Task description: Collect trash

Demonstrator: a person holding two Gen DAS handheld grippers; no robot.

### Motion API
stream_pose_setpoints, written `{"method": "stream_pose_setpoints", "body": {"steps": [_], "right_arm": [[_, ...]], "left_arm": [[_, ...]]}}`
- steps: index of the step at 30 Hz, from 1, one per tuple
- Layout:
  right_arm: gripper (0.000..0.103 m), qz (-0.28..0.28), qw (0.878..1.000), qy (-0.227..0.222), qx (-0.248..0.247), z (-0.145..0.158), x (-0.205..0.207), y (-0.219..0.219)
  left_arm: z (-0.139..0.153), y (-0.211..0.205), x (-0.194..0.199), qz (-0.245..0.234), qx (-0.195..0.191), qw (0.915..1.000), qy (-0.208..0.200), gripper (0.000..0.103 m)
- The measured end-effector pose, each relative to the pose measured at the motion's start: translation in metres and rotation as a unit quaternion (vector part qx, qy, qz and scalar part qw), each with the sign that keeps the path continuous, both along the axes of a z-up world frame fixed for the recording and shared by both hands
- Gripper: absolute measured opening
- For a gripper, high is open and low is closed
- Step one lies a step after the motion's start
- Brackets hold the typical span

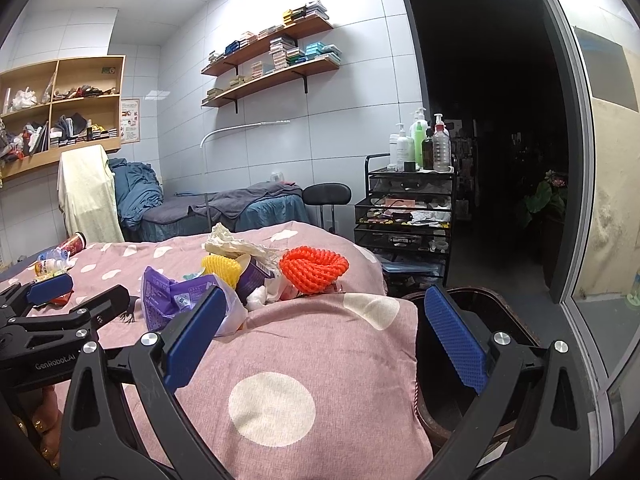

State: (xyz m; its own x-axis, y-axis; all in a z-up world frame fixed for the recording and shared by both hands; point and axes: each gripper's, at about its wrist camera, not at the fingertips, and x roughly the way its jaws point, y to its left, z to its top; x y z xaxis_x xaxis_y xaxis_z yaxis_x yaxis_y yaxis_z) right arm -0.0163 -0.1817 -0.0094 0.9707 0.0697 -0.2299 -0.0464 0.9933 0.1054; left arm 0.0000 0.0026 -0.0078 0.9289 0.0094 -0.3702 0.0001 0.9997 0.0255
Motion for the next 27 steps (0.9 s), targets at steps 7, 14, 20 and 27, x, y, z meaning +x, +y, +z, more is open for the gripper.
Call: {"method": "stream_pose_setpoints", "body": {"steps": [7,14,20,27], "right_arm": [[0.098,0.0,1.0,0.0,0.0,0.0001,0.0003,-0.0005],[0.098,0.001,1.0,0.001,-0.001,-0.0005,0.0007,0.0002],[0.098,0.0,1.0,0.001,-0.001,-0.0004,0.0006,0.0006],[0.098,0.001,1.0,0.003,0.0,-0.0011,0.0,0.0009]], "left_arm": [[-0.0009,-0.0012,0.0009,0.0,0.0,1.0,0.001,0.098],[-0.0006,-0.0011,0.0007,0.0,0.0,1.0,0.001,0.098],[-0.0007,-0.001,0.0008,0.0,0.0,1.0,0.001,0.098],[-0.0006,-0.001,0.0008,0.0,0.0,1.0,0.002,0.098]]}}
